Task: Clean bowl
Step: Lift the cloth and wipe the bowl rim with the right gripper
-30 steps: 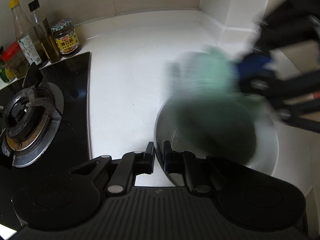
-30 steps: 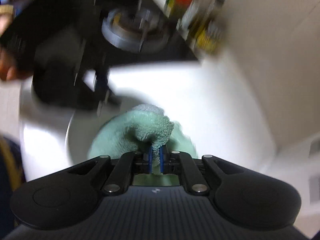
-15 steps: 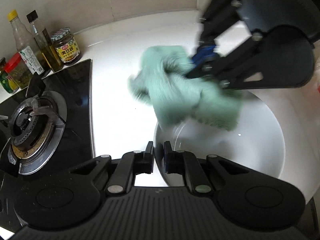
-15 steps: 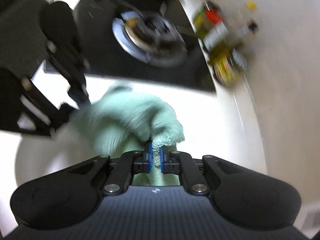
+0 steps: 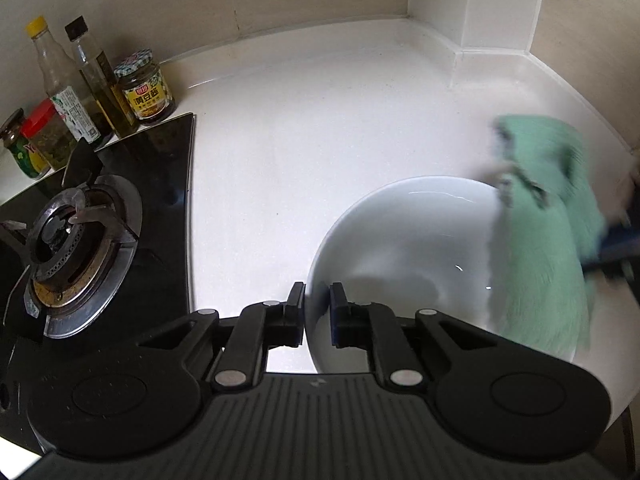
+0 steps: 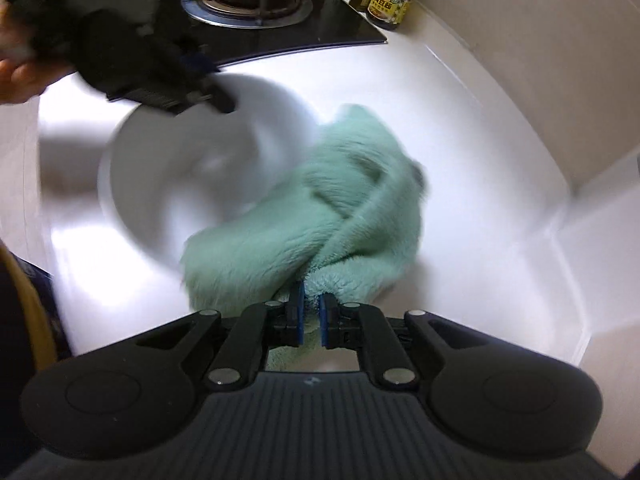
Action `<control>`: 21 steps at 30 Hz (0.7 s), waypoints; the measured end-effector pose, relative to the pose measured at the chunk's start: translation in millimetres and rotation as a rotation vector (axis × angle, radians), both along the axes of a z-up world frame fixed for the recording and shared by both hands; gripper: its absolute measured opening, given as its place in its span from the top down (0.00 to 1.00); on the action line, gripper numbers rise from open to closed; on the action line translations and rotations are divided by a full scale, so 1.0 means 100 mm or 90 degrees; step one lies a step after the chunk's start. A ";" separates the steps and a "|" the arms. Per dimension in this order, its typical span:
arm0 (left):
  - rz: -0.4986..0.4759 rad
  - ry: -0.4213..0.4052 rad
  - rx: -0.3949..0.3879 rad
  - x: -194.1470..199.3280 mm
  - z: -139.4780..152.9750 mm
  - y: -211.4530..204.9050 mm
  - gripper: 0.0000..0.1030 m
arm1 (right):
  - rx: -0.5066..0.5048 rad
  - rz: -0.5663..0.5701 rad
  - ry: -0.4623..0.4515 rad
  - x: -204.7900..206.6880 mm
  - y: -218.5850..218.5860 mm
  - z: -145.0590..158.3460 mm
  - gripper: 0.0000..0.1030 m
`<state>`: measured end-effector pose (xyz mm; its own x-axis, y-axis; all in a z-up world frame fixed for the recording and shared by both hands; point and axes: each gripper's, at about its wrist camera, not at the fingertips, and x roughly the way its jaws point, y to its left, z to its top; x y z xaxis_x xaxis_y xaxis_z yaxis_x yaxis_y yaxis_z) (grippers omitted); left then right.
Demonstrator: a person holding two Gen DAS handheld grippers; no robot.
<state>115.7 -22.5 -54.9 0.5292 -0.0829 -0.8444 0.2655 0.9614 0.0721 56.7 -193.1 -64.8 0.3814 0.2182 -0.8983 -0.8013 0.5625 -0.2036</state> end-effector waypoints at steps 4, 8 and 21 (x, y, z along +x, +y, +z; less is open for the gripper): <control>0.011 0.001 -0.001 -0.06 0.02 0.03 0.89 | 0.034 -0.034 0.007 -0.36 0.09 0.00 0.94; 0.024 -0.001 -0.003 -0.09 0.02 0.05 0.90 | 0.064 -0.041 0.026 -0.56 0.23 -0.01 0.94; 0.021 0.001 -0.011 -0.10 0.03 0.08 0.91 | 0.269 -0.085 0.047 -0.68 0.97 -0.11 0.97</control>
